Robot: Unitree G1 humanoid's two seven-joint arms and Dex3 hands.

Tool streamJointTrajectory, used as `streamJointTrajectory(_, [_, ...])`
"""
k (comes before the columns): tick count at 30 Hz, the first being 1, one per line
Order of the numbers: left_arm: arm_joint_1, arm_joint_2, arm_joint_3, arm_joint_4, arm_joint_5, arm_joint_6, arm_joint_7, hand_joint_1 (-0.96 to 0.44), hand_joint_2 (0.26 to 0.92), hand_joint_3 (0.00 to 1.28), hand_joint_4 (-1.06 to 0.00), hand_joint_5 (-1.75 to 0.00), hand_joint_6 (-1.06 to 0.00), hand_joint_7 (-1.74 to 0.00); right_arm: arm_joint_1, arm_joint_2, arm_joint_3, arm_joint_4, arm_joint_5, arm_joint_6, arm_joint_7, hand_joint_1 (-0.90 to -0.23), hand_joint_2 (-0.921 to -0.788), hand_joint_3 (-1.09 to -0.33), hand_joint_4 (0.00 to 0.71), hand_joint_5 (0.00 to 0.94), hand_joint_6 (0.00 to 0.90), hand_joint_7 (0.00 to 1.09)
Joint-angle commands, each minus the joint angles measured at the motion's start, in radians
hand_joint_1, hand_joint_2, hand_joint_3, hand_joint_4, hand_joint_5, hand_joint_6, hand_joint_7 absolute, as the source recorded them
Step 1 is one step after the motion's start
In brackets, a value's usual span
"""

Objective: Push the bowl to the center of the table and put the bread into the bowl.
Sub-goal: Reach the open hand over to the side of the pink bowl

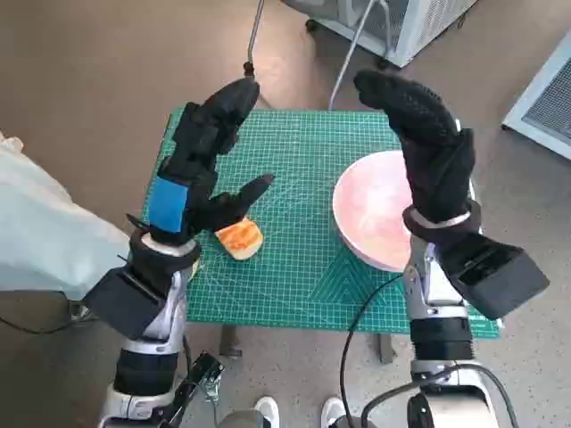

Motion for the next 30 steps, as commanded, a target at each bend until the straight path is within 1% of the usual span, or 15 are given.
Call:
streamJointTrajectory(1, [-0.017,-0.001,0.001,0.002,0.003,-0.003,0.000,-0.24,0.921,0.28,-0.37,-0.01,-0.17,-0.58,0.002,0.001,-0.001,0.013,0.007,0.003,0.012,-0.663,-0.921,-0.780,0.305,0.027,-0.001,0.82])
streamJointTrajectory(14, [-0.017,0.000,0.002,0.003,0.001,-0.002,-0.002,-0.24,0.921,0.28,-0.37,-0.01,-0.17,-0.58,0.004,-0.002,-0.001,0.017,0.005,0.001,0.015,-0.661,-0.921,-0.779,0.306,0.027,-0.001,0.83])
streamJointTrajectory(21, [-0.016,0.002,0.006,0.000,0.002,0.000,0.002,-0.24,0.921,0.28,-0.37,-0.01,-0.17,-0.58,0.011,-0.012,-0.006,0.019,0.005,-0.003,0.019,-0.662,-0.921,-0.779,0.303,0.025,-0.001,0.83])
streamJointTrajectory(23, [-0.016,0.003,0.008,0.002,0.001,-0.001,0.002,-0.24,0.921,0.28,-0.37,-0.01,-0.17,-0.58,0.013,-0.020,-0.012,0.027,0.007,-0.009,0.023,-0.663,-0.921,-0.777,0.301,0.024,-0.001,0.82])
streamJointTrajectory(26, [-0.015,0.005,0.012,0.005,0.001,-0.003,0.003,-0.24,0.921,0.28,-0.37,-0.01,-0.17,-0.58,0.013,-0.047,-0.035,0.054,0.018,-0.024,0.034,-0.668,-0.921,-0.771,0.299,0.023,-0.001,0.81])
streamJointTrajectory(28, [-0.014,0.004,0.012,0.004,0.003,-0.003,0.005,-0.23,0.921,0.28,-0.37,-0.01,-0.17,-0.58,0.011,-0.059,-0.046,0.069,0.024,-0.032,0.039,-0.671,-0.921,-0.768,0.296,0.021,-0.001,0.81])
streamJointTrajectory(30, [-0.010,0.004,0.013,0.004,0.004,-0.006,0.007,-0.23,0.921,0.28,-0.37,-0.01,-0.17,-0.58,0.011,-0.082,-0.069,0.098,0.020,-0.051,0.027,-0.673,-0.921,-0.768,0.293,0.019,-0.001,0.80])
